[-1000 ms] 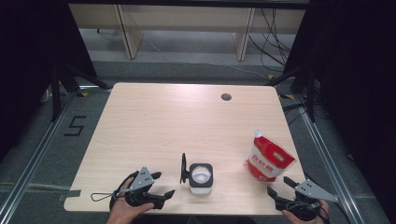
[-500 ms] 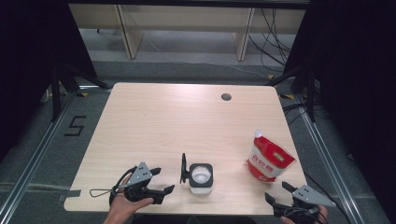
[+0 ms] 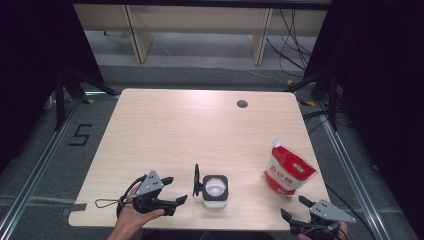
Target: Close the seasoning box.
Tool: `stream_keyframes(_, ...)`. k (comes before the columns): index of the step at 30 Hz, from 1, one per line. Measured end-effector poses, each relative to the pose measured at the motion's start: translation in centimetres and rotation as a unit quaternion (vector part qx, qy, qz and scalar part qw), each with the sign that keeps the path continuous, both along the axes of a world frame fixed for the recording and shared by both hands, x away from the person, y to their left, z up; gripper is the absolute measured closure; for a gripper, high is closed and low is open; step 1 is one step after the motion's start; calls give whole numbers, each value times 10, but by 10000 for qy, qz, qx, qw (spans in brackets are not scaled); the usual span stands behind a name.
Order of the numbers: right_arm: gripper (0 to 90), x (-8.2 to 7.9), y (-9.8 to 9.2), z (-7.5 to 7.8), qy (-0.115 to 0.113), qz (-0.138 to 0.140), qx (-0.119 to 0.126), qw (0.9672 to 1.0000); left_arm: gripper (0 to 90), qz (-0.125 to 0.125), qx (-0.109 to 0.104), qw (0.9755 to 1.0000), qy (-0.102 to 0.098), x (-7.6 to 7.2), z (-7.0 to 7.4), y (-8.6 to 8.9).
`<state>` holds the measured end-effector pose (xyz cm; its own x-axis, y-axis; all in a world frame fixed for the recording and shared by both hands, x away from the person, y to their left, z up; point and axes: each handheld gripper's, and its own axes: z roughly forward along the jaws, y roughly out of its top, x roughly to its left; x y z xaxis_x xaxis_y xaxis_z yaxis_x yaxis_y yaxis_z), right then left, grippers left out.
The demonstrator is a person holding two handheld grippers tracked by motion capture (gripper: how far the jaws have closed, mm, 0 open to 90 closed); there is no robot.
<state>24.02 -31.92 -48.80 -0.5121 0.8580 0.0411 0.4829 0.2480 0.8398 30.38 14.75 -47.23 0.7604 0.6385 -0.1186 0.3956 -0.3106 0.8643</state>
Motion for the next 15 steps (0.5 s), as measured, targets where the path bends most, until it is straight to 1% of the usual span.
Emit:
stream_keyframes(1,229,0,0,0,23,20,35,10000,256,-24,24,10000,-34,0,2,1)
stream_keyframes(2,229,-1,1,0,118,-29,45,9999,288,-51,89,9999,-118,1,3,1)
stream_keyframes(3,229,1,0,-1,-30,48,-91,9999,341,-87,124,9997,-166,2,5,2)
stream_keyframes(4,229,2,-1,-1,-60,87,-126,9999,395,-32,53,9999,-135,2,6,1)
stream_keyframes(5,229,2,-1,-1,-60,100,-148,9998,452,-69,62,9998,-191,3,8,2)
stream_keyframes(6,229,1,0,-1,71,42,-65,9999,523,-112,67,9996,-244,3,10,2)
stream_keyframes(7,229,0,1,-1,172,-4,3,9999,578,-117,25,9995,-287,3,11,2)
stream_keyframes(8,229,3,-1,-2,41,107,-74,9999,637,-111,8,9994,-327,2,14,1)
stream_keyframes(9,230,3,-1,-2,34,92,-114,9999,691,-206,46,9989,-428,3,16,1)
stream_keyframes(10,230,3,-1,-2,12,68,-88,9999,732,-248,20,9986,-463,3,18,0)
stream_keyframes(11,230,3,0,-2,17,74,-96,9999,769,-223,52,9986,-473,1,20,-1)
stream_keyframes(12,230,3,0,-2,-5,85,-146,9999,800,-306,60,9979,-561,2,22,-1)
stream_keyframes(13,230,3,0,-2,26,92,-120,9999,827,-278,44,9980,-563,1,23,-2)
stream_keyframes(14,230,3,1,-2,62,90,-97,9999,851,-326,53,9977,-592,1,25,-3)
stream_keyframes(15,231,3,1,-2,57,115,-83,9999,871,-323,66,9975,-623,0,26,-4)
